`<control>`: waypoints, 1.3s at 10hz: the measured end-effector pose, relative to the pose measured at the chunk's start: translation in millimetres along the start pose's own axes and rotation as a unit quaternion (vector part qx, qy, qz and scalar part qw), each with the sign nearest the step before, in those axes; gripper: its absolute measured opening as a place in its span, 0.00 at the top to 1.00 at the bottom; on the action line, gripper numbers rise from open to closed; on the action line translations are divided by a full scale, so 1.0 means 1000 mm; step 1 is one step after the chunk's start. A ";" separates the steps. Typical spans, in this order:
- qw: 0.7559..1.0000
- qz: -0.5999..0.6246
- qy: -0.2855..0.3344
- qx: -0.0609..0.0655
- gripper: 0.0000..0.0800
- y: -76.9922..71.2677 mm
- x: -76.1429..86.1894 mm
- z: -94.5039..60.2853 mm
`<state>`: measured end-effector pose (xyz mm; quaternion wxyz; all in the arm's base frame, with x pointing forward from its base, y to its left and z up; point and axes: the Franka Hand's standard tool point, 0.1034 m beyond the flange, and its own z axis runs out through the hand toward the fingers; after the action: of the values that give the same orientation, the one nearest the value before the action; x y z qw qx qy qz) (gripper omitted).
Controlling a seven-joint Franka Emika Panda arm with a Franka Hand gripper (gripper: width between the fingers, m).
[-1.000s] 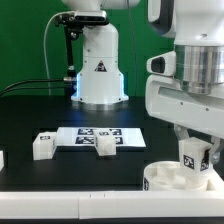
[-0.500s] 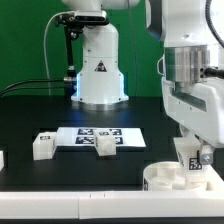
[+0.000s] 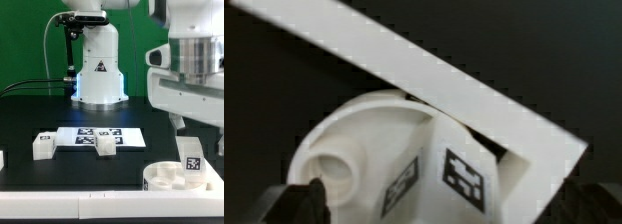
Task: Assemble stool
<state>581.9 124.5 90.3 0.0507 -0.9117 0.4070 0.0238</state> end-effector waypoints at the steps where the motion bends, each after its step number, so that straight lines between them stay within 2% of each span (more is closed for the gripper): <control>1: 0.999 -0.047 0.000 0.001 0.19 0.001 0.000 -0.001; 4: 0.991 -0.137 0.000 0.000 0.19 0.001 0.001 0.000; 5: 0.980 -0.198 0.001 -0.007 0.19 0.002 0.001 -0.002; 6: 0.963 -0.270 0.006 -0.014 0.19 0.000 0.003 -0.012; 7: 0.946 -0.324 0.012 -0.013 0.19 -0.002 0.006 -0.018; 8: 0.908 -0.419 0.016 -0.019 0.19 -0.002 0.008 -0.019; 9: 0.882 -0.471 0.016 -0.024 0.19 -0.001 0.009 -0.017; 12: 0.830 -0.556 0.014 -0.031 0.19 0.001 0.011 -0.015; 13: 0.806 -0.591 0.013 -0.033 0.19 0.002 0.012 -0.014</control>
Offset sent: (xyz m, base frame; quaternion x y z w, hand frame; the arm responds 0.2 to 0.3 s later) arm 0.0000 0.0000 0.0000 0.0000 0.0000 -0.1938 0.9810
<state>588.8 112.5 103.3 0.0192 -0.9772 -0.2111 -0.0089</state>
